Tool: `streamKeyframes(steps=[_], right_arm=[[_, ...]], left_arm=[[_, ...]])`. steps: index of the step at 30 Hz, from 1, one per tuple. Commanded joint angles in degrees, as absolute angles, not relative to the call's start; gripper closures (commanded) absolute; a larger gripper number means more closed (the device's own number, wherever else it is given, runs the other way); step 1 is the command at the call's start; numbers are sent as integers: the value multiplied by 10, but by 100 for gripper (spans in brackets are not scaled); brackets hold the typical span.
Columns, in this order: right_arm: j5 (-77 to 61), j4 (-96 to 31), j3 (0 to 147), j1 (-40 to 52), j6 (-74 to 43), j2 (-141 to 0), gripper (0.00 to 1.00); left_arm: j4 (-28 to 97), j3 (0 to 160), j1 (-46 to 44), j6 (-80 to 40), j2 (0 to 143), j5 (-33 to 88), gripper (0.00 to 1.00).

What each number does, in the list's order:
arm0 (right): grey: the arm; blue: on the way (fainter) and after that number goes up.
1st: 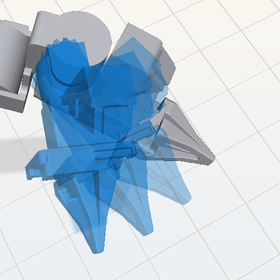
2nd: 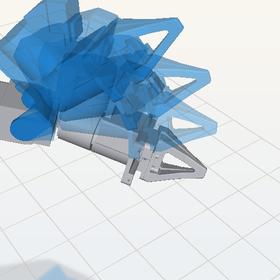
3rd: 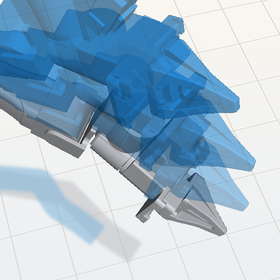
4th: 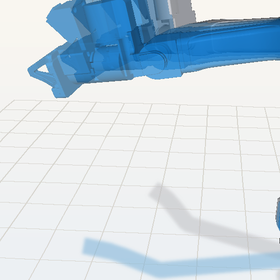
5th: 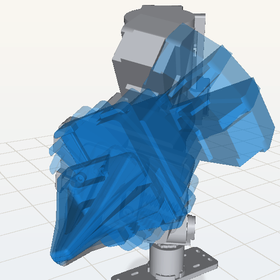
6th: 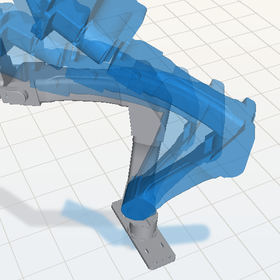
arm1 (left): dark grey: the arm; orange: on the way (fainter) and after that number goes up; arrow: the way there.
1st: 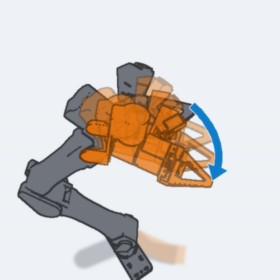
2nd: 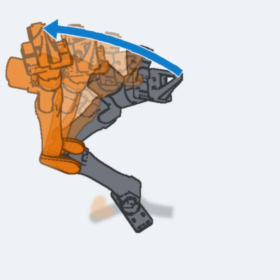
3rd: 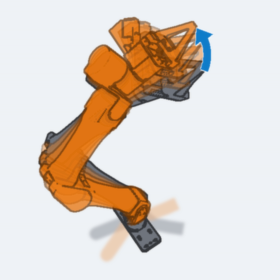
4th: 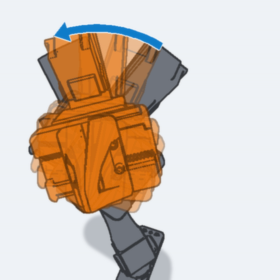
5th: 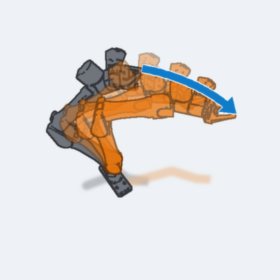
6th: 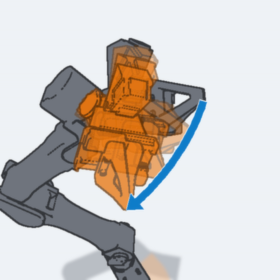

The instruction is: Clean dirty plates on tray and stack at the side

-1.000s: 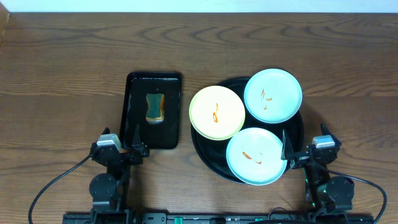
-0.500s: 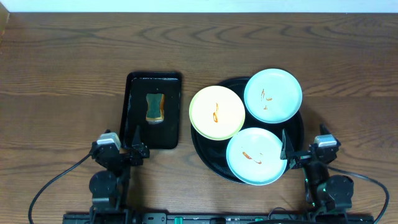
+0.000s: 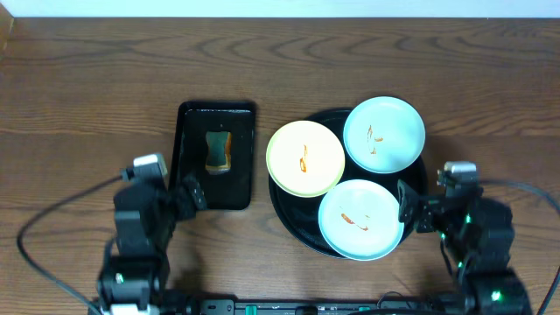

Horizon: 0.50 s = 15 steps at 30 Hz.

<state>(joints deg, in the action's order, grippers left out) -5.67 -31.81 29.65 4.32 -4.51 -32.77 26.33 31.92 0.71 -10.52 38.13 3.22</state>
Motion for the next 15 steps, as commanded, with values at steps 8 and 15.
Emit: streamKeyframes(steps=[8,15], right_arm=[[-92,-467,446,47,14,-560,1],[-146,-452,447,47,-4,-629,1]], left_arm=[[439,514,10,-108,575,56,8],[456,513,10,-111,604,56,8]])
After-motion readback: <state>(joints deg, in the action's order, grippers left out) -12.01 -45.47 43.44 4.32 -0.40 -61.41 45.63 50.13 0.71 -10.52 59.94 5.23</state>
